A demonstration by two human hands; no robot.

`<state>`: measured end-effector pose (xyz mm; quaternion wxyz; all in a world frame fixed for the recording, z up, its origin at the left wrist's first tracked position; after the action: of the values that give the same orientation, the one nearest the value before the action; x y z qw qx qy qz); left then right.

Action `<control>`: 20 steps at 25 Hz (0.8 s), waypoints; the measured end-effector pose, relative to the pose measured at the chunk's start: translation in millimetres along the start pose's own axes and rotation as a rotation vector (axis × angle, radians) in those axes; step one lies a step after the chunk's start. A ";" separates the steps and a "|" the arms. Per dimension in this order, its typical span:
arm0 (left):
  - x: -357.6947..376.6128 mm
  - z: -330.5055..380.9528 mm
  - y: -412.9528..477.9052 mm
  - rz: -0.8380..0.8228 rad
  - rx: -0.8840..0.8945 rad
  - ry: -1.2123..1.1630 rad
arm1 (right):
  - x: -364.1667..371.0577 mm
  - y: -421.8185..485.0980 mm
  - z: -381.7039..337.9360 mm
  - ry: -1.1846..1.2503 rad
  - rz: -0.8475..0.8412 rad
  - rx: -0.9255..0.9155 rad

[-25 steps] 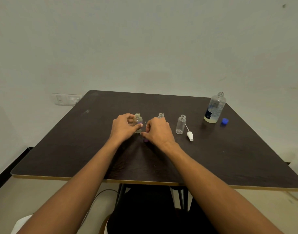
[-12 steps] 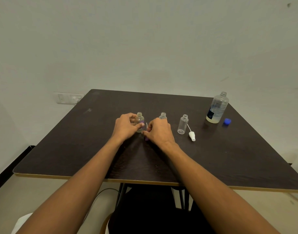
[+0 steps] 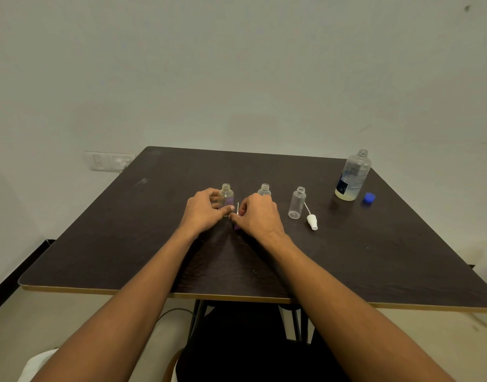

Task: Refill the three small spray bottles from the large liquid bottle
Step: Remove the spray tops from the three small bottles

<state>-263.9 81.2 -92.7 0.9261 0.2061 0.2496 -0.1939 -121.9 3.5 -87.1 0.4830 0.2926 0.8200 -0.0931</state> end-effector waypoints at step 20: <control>1.7 -2.5 -0.8 -0.012 -0.029 -0.036 | 7.3 7.6 5.3 -0.017 0.008 -0.016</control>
<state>-263.9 81.3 -95.8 0.9321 0.1879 0.2371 -0.1992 -116.3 10.2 -95.1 0.4927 0.2913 0.8154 -0.0869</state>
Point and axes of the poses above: each hand's wrist, its own y-axis towards the middle knuckle, its own x-axis out of the palm, z = x × y, the point moved 5 cm from there along y, towards the middle knuckle, and after that the axes turned 10 degrees about x, right-handed, at the moved point
